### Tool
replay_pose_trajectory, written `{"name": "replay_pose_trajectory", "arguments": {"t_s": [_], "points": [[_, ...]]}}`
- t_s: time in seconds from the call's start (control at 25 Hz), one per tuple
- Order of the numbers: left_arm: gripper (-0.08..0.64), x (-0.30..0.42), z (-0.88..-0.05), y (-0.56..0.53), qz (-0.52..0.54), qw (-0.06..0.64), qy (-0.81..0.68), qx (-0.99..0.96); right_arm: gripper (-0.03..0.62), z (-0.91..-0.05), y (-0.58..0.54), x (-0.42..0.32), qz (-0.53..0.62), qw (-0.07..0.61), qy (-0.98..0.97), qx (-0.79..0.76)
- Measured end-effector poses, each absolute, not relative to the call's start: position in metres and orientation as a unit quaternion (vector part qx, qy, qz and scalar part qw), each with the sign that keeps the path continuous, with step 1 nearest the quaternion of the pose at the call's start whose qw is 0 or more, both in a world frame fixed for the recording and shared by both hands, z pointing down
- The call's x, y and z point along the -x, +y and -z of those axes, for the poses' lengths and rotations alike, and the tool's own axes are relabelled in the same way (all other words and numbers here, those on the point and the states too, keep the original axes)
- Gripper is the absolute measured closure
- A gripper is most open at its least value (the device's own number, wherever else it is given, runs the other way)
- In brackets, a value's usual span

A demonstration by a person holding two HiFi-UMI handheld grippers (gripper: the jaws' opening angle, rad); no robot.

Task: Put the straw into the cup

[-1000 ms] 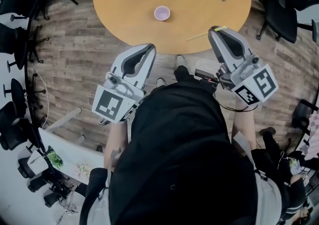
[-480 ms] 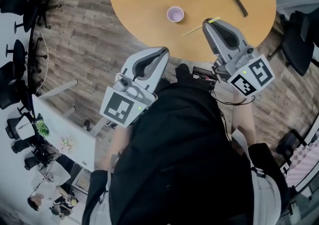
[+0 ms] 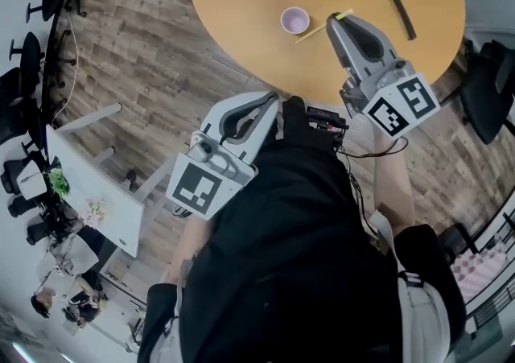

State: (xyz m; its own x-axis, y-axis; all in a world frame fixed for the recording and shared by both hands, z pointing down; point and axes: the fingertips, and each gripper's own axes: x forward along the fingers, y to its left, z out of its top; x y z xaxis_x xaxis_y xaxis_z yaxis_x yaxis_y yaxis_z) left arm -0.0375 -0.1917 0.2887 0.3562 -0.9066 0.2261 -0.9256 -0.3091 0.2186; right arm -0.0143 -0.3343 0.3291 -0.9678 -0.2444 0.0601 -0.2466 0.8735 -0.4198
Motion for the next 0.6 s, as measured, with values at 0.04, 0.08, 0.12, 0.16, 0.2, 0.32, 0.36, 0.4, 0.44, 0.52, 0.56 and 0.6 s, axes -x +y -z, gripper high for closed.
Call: {"name": "replay_pose_trajectory", "arguments": {"t_s": [0.04,0.08,0.12,0.16,0.2,0.32,0.36,0.4,0.44,0.52,0.56,0.6], "points": [[0.541,0.038,-0.293,-0.19,-0.03,0.16,-0.567,-0.807,0.558,-0.336,-0.336,0.019,-0.214,0.008,-0.969,-0.125],[0.541,0.038,-0.297,-0.19,-0.029,0.164,-0.567,-0.807,0.558,-0.342,-0.337,0.024,-0.21,0.013,-0.97,-0.124],[0.541,0.038,-0.3,-0.19,-0.029,0.166,-0.565,-0.807,0.558,-0.347,-0.339,0.029,-0.208,0.018,-0.97,-0.125],[0.541,0.037,-0.301,-0.19,-0.027,0.168,-0.564,-0.808,0.557,-0.351,-0.341,0.033,-0.207,0.021,-0.97,-0.125],[0.541,0.036,-0.302,-0.191,-0.026,0.17,-0.563,-0.809,0.558,-0.355,-0.344,0.036,-0.208,0.024,-0.97,-0.125],[0.541,0.032,-0.303,-0.196,-0.024,0.177,-0.558,-0.81,0.558,-0.365,-0.351,0.045,-0.205,0.037,-0.97,-0.125],[0.541,0.031,-0.303,-0.198,-0.023,0.18,-0.557,-0.81,0.558,-0.369,-0.353,0.047,-0.205,0.042,-0.97,-0.126],[0.541,0.031,-0.303,-0.199,-0.023,0.183,-0.556,-0.81,0.557,-0.372,-0.356,0.049,-0.206,0.047,-0.969,-0.128],[0.541,0.031,-0.303,-0.199,-0.021,0.186,-0.556,-0.81,0.557,-0.376,-0.359,0.051,-0.208,0.052,-0.968,-0.132],[0.541,0.032,-0.305,-0.198,-0.019,0.192,-0.555,-0.809,0.557,-0.384,-0.363,0.056,-0.213,0.06,-0.965,-0.141],[0.541,0.033,-0.307,-0.197,-0.018,0.196,-0.555,-0.808,0.557,-0.388,-0.364,0.058,-0.216,0.064,-0.964,-0.144],[0.541,0.033,-0.31,-0.195,-0.017,0.201,-0.556,-0.806,0.558,-0.394,-0.364,0.061,-0.219,0.068,-0.962,-0.145]]}}
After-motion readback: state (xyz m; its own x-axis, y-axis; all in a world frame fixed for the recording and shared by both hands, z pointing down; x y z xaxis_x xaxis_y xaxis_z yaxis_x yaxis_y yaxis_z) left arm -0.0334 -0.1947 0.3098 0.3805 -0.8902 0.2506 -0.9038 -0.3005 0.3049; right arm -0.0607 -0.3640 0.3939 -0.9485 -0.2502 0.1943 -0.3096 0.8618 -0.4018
